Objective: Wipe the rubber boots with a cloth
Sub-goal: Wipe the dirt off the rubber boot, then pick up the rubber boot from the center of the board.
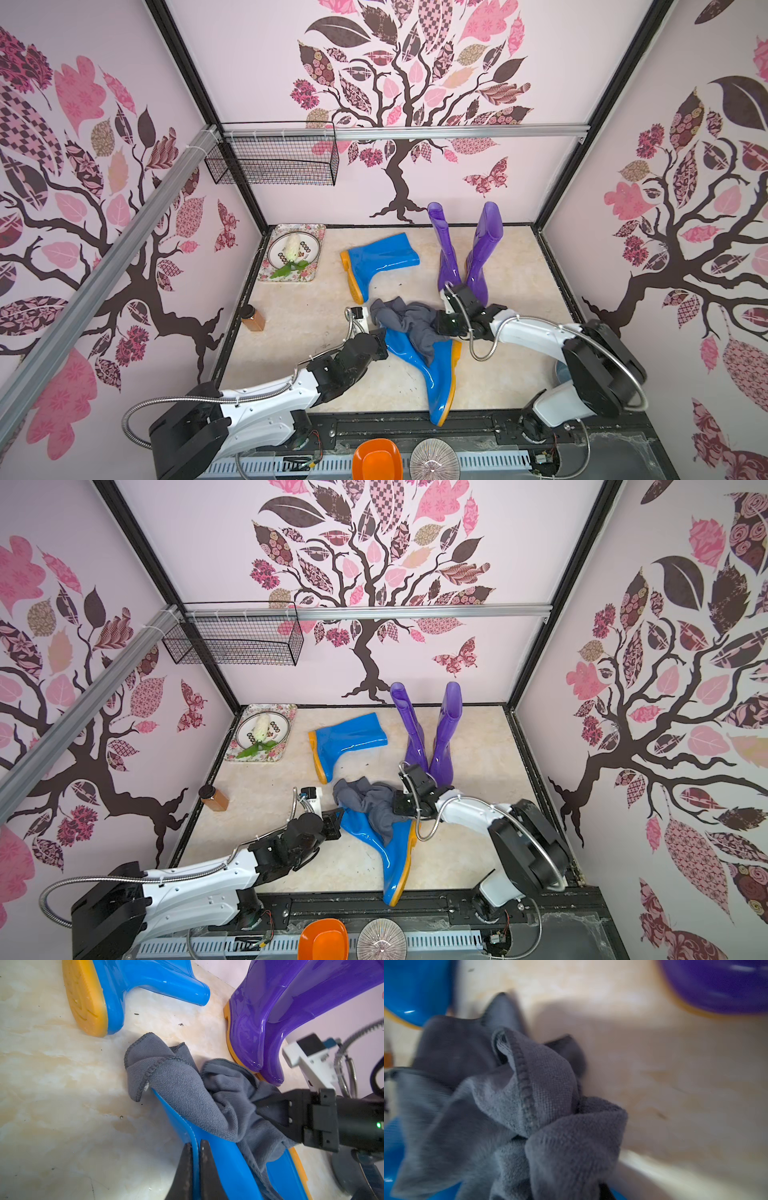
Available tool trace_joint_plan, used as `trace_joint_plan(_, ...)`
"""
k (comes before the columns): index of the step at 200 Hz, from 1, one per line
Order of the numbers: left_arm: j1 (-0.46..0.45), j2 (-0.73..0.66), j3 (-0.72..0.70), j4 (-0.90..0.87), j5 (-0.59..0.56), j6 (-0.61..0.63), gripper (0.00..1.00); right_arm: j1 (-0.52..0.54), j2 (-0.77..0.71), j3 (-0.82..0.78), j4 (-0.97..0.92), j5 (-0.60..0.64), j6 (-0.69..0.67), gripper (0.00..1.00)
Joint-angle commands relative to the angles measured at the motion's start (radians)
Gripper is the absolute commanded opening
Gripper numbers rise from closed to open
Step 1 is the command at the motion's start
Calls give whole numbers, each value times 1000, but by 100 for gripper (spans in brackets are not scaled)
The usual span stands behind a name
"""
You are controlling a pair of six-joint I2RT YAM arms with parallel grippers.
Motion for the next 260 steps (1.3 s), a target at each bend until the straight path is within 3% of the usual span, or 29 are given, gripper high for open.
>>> trace_joint_plan(1,2,-18,44,26,-49,20,0,-8,-194,-44,-227,183,39,0)
trace_joint_plan(34,3,-12,71,23,-64,34,0,-21,-442,-67,-395,194,48,0)
trace_joint_plan(84,2,-4,163,-34,-96,103,0,-20,-700,199,-676,283,-3,0)
trace_joint_plan(139,3,-2,305,-95,-135,235,0,-21,-795,522,-835,429,-107,0)
trace_joint_plan(180,3,30,413,-104,-138,315,0,-21,-813,788,-941,628,-138,0)
trace_joint_plan(201,3,50,451,-103,-150,349,0,-21,-797,910,-970,653,-179,0)
trace_joint_plan(225,3,72,488,-101,-158,378,0,-21,-775,974,-984,580,-211,0)
trace_joint_plan(260,3,125,561,-90,-163,430,0,-21,-778,921,-937,393,-222,0)
